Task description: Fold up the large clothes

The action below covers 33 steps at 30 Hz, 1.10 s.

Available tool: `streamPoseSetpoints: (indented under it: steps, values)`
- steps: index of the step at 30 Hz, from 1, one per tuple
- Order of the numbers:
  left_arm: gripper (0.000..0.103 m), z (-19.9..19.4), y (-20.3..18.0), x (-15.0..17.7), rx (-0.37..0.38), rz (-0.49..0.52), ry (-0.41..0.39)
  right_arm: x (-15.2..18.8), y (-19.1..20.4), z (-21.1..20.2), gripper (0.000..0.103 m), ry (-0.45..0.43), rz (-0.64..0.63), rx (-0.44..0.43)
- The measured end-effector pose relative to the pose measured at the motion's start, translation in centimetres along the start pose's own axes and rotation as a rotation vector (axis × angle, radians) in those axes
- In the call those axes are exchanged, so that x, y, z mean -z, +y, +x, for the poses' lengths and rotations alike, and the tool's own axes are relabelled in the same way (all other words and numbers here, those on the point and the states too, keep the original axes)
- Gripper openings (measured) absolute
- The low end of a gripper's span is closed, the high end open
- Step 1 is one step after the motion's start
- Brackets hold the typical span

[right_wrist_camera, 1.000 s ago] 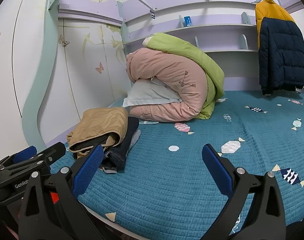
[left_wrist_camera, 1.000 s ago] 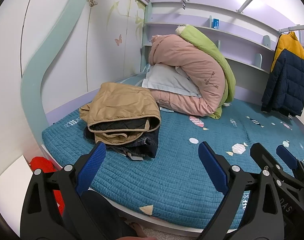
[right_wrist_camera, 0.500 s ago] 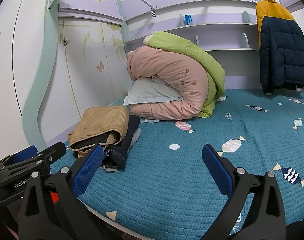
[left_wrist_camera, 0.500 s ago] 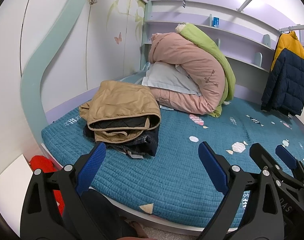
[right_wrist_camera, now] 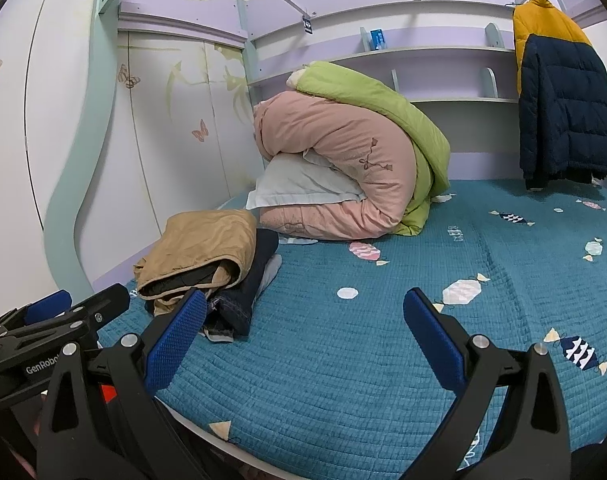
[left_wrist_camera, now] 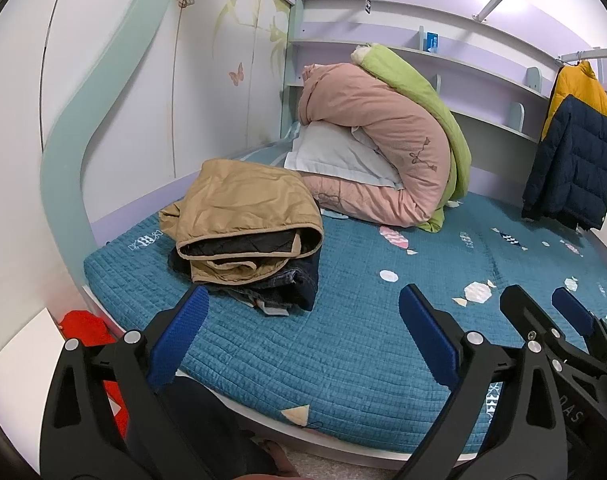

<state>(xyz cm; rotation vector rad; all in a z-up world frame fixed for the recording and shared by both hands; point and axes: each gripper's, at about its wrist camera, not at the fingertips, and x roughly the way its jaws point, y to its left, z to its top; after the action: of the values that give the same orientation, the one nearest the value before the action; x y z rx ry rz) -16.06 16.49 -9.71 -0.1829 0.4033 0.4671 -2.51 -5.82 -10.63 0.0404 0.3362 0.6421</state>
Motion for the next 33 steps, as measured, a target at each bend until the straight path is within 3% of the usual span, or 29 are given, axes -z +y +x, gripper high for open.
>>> streamPoseSetpoints:
  steps: [33]
  values:
    - [0.096,-0.18,0.46,-0.33,-0.007,-0.002,0.003,-0.05,0.23,-0.01,0.095,0.004,-0.010,-0.001]
